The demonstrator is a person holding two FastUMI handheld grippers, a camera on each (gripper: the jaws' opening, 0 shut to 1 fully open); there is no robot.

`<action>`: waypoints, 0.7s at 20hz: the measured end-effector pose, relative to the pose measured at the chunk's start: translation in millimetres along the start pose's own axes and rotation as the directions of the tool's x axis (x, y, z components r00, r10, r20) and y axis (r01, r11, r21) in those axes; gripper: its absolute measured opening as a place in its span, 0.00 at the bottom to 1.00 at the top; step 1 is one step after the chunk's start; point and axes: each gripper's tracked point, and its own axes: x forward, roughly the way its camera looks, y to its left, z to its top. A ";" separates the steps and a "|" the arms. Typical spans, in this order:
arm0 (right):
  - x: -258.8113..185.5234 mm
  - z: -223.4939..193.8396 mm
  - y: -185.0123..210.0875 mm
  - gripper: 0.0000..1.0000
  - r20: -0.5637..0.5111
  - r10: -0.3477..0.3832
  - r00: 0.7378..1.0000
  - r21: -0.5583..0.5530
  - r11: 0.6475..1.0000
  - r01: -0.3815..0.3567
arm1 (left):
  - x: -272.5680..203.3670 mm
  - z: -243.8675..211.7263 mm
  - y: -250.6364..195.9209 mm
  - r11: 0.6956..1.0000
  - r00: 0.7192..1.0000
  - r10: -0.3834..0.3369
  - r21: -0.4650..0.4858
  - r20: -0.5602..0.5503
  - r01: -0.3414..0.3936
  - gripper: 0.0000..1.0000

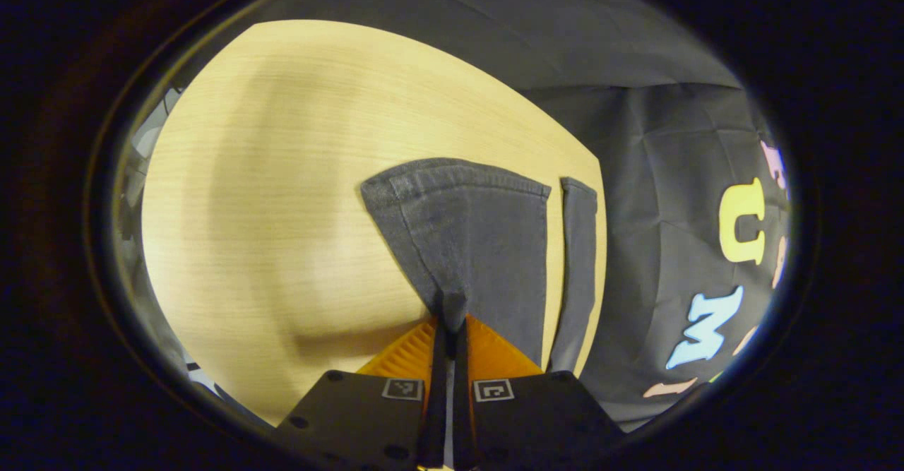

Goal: Grasp the waist and the cuffs of the jeans and fold them to make the two legs overlap; first hold the waist and fold one-third of the jeans toward the cuffs, then hold the cuffs and fold the remaining one-third in the same direction to finish folding.

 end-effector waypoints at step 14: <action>-67.7 -11.9 26.9 0.00 -0.067 0.181 0.981 -0.106 0.977 -0.187 | -120.2 -0.1 -20.7 0.967 0.970 -0.242 -0.075 0.027 0.243 0.08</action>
